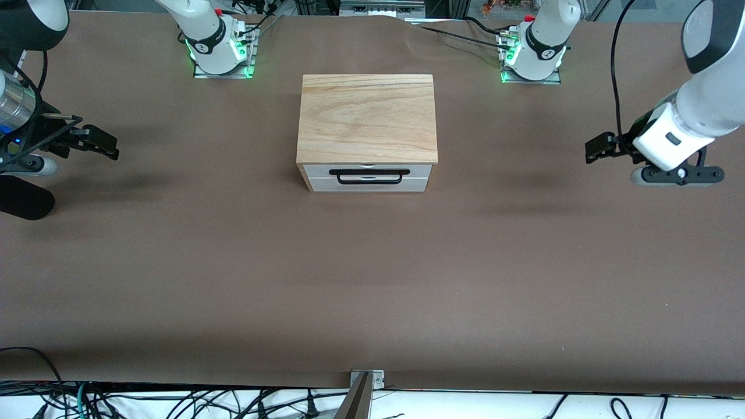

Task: Pull top drawer with both arms simultaneously
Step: 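Move the left gripper and the right gripper toward the drawer handle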

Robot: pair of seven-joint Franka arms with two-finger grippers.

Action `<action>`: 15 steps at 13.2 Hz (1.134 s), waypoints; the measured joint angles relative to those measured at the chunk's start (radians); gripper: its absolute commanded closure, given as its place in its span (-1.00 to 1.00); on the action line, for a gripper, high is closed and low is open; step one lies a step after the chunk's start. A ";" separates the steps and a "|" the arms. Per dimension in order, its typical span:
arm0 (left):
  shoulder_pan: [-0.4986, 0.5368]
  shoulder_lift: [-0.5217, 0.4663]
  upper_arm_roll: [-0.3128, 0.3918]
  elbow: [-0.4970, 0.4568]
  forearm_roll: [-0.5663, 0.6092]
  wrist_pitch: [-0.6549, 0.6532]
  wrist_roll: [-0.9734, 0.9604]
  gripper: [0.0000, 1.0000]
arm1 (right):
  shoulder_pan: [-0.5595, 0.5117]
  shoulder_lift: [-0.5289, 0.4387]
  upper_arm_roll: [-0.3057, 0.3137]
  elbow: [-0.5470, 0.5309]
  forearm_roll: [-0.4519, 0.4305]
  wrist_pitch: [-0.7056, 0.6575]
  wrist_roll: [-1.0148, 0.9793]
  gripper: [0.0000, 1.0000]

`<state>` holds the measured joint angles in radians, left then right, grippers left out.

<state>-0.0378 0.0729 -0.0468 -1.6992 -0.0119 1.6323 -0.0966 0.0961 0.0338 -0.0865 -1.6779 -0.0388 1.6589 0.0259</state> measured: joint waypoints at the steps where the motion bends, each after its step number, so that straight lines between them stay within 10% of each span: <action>1: 0.000 0.012 -0.002 0.000 -0.001 0.007 0.000 -1.00 | 0.000 0.000 0.000 0.000 0.001 0.000 0.000 -1.00; 8: 0.000 0.016 -0.004 0.000 -0.042 0.016 -0.001 -1.00 | 0.000 0.000 -0.002 0.000 0.002 -0.001 0.000 -1.00; 15: -0.009 0.209 -0.010 -0.094 -0.510 0.283 0.082 -1.00 | 0.000 0.003 0.001 0.000 0.019 -0.037 0.000 -1.00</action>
<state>-0.0466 0.2820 -0.0569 -1.7930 -0.5216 1.9151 -0.0142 0.0959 0.0369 -0.0858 -1.6784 -0.0200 1.6222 0.0257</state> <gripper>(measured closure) 0.000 0.000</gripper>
